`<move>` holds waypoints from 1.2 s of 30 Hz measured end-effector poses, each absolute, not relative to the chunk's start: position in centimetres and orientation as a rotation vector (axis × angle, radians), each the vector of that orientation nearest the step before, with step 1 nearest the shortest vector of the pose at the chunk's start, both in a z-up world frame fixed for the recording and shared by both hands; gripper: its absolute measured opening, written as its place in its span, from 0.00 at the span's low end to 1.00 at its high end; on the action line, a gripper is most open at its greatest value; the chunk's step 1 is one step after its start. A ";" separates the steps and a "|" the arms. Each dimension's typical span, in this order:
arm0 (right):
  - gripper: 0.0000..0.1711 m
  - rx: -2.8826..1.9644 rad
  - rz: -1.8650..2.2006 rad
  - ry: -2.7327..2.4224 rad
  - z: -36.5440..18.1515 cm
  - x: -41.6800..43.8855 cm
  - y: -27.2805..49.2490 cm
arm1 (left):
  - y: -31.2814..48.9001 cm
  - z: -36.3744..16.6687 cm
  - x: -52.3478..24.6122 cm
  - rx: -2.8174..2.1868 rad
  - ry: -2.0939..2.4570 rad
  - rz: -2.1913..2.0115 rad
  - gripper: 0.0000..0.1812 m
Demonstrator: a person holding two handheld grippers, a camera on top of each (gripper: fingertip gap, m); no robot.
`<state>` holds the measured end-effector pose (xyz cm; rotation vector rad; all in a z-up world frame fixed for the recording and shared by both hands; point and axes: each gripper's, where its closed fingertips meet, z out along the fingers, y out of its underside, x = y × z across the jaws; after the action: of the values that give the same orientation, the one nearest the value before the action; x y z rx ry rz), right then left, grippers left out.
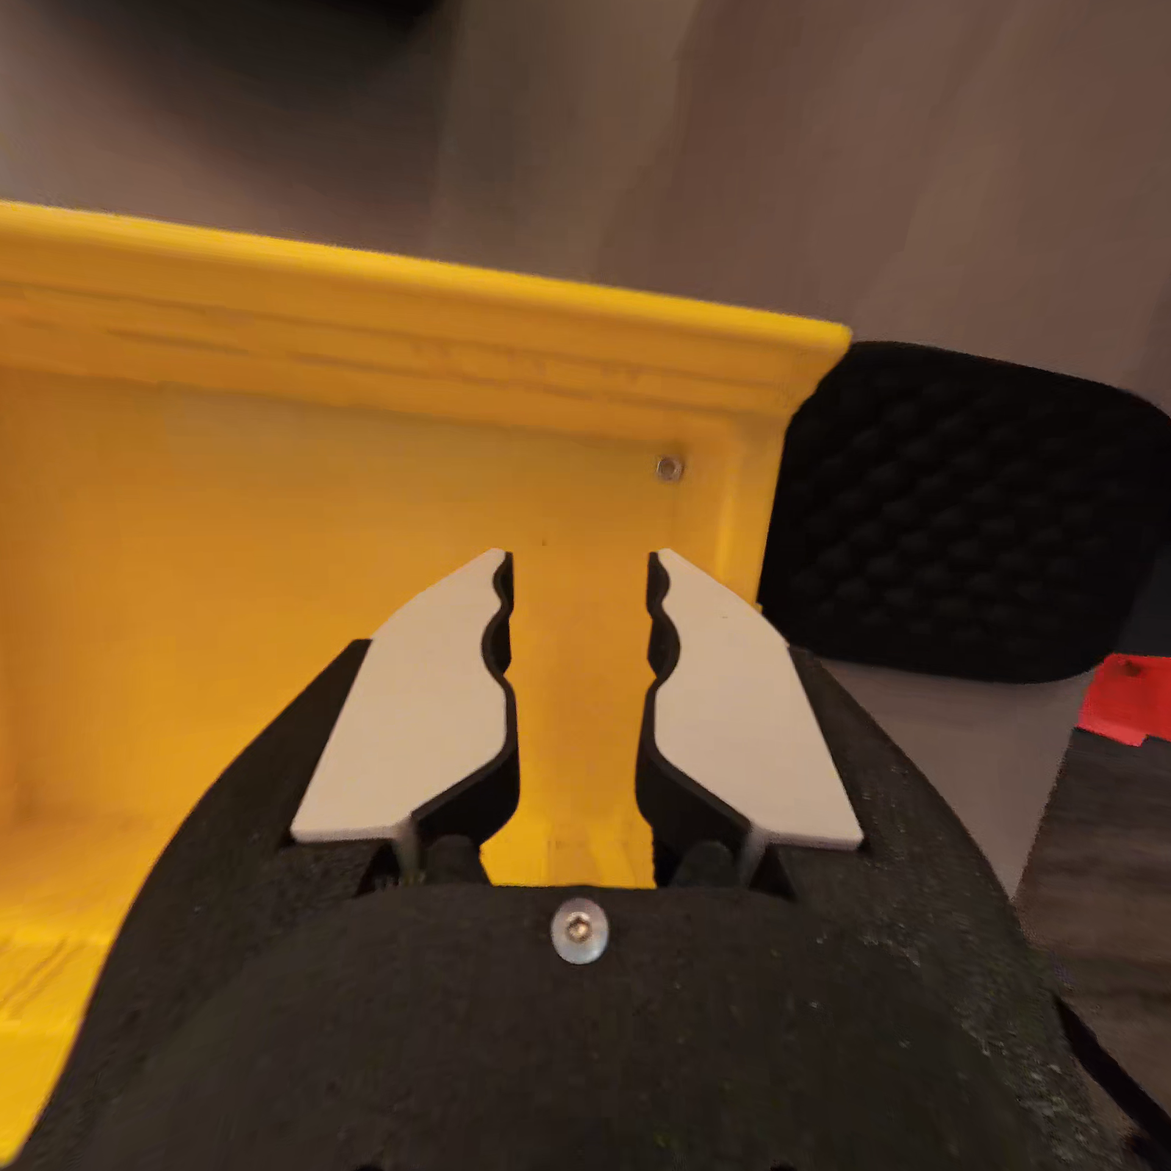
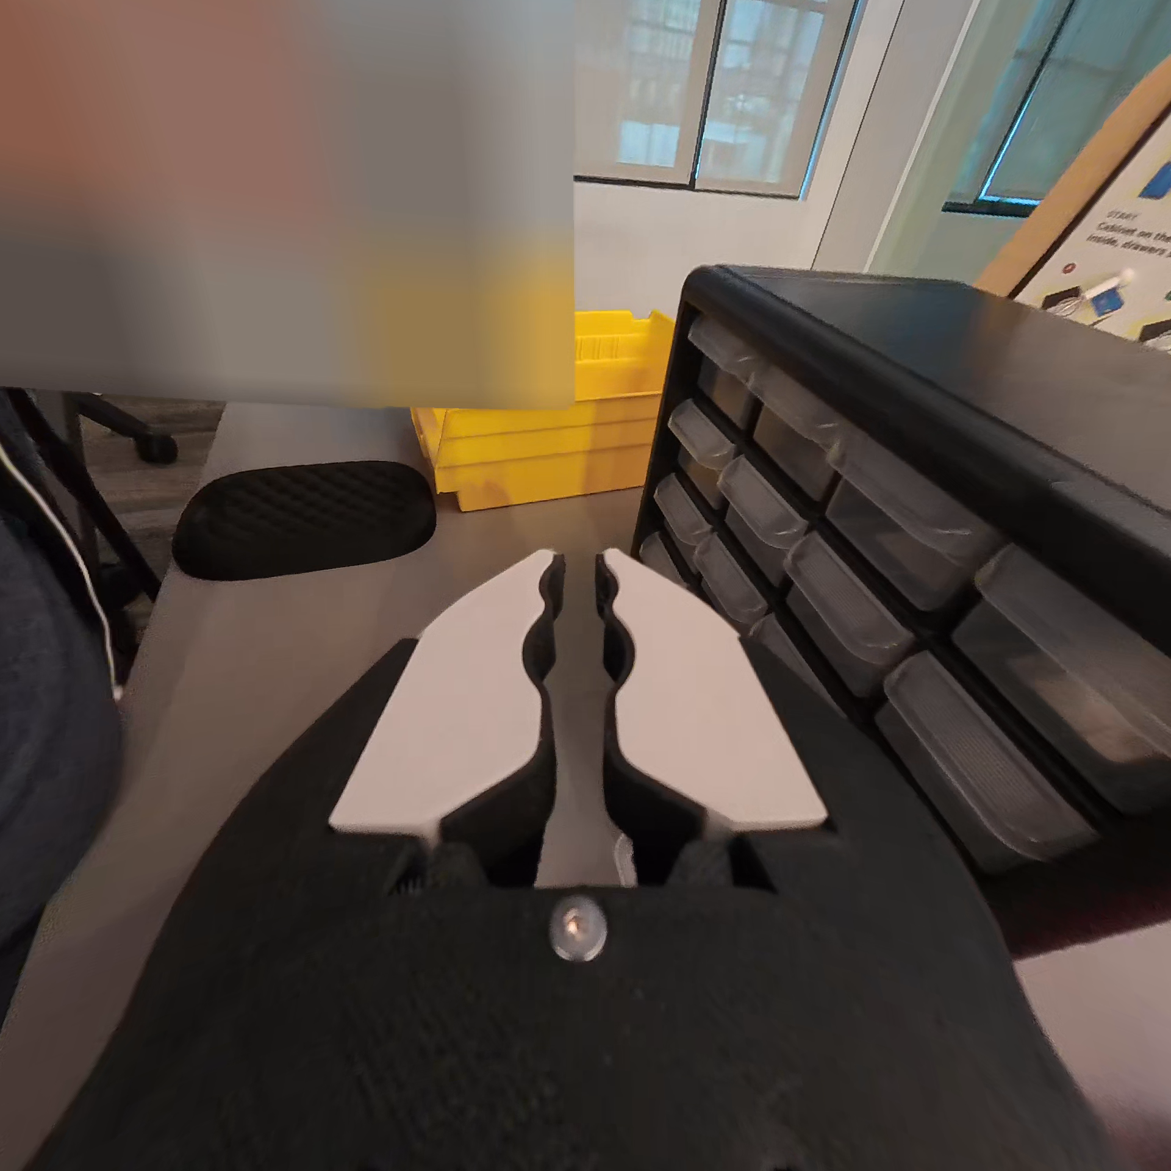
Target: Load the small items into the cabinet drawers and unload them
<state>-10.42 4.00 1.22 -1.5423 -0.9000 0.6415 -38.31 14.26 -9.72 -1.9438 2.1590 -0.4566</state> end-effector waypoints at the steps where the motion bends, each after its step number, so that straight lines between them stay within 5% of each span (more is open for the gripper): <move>1: 0.06 -1.560 0.645 -0.908 0.9 -10.6 4.3 | 14.6 -10.3 -38.3 -1.912 2.181 -0.433 0.25; 10: 0.07 -1.604 0.683 -0.907 -0.2 -10.1 5.2 | 14.8 -13.3 -37.3 -1.969 2.131 -0.424 0.43; 21: 0.07 -1.592 0.684 -0.894 -0.1 -9.0 4.5 | 17.8 -15.2 -36.3 -2.000 2.054 -0.143 0.78; 36: 0.07 -1.605 0.682 -0.900 -0.4 -8.5 4.4 | 20.2 -14.3 -36.5 -2.023 1.910 0.083 0.80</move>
<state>-8.52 4.37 -0.35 -1.6050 -0.9004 0.6822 -36.54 20.21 -14.33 -2.0233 1.9098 0.0830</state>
